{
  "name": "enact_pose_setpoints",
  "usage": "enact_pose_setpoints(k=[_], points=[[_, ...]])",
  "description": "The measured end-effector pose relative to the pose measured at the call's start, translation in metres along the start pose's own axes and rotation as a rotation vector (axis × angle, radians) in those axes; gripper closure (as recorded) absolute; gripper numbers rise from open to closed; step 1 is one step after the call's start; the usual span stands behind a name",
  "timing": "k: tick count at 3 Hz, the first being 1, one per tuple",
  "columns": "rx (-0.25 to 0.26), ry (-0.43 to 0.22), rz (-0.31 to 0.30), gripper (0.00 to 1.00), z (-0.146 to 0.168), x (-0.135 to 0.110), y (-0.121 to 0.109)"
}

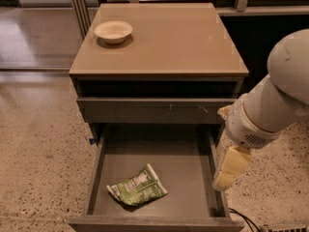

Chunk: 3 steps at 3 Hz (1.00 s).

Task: Pick green jalapeno chip bag from middle drawer and place on counter

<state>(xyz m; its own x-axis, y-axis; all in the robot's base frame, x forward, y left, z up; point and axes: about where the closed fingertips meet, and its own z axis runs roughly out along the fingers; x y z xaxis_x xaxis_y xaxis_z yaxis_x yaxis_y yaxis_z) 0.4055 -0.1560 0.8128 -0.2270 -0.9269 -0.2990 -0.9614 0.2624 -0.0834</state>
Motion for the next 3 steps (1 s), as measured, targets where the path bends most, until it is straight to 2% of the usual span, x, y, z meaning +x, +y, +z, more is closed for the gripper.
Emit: enact_pose_setpoints(k=[1,2,3], points=[[-0.013,-0.034,0.044,0.0,0.0382,-0.0033,0.0098],[-0.013,-0.034,0.044,0.0,0.038,-0.0033,0.0099],[-0.029,-0.066,0.054,0.0,0.0461,-0.0013,0.014]])
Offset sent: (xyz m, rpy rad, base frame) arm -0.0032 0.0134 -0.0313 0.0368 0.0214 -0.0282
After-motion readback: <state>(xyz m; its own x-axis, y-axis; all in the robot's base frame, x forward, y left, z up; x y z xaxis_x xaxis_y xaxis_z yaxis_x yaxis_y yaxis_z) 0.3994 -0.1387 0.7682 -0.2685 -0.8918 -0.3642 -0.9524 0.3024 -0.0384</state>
